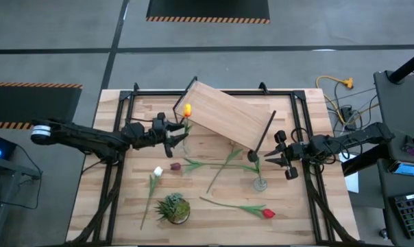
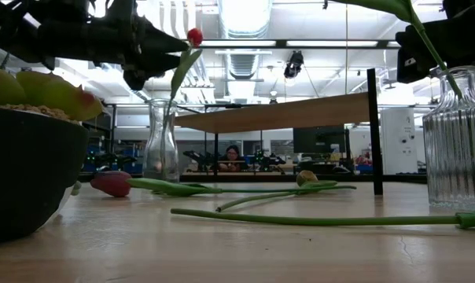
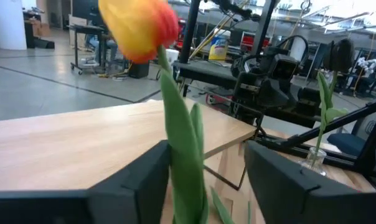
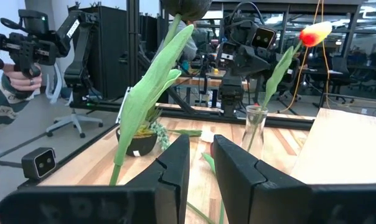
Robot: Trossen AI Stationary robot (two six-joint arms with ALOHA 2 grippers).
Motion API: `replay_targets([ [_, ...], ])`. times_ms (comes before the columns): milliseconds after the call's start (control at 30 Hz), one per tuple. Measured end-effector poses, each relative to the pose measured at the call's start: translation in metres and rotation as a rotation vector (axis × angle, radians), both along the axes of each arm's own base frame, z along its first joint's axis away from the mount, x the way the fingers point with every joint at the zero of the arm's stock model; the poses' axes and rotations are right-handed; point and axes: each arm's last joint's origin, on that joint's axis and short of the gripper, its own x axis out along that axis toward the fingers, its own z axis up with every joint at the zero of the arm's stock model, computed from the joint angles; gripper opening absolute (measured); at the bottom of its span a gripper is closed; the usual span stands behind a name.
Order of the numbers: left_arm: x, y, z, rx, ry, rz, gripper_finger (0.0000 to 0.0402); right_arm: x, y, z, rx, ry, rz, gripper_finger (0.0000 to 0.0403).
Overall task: Pick and place flowers into a vace then onto a shelf
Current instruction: Put the yellow tulip into the left transparent vase, then put the white tulip into the left transparent vase
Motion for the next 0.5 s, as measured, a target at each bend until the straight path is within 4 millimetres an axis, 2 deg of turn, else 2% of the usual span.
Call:
replay_targets([
  [167,-0.003,0.0,0.015,0.026,-0.058,0.002,0.0215,0.0,0.0,0.0,-0.003,0.0,0.0,0.0063],
  [500,-0.018,-0.001,0.042,0.099,-0.146,0.011,0.0217,0.0,0.0,0.0,-0.001,0.005,0.0,0.0063],
])
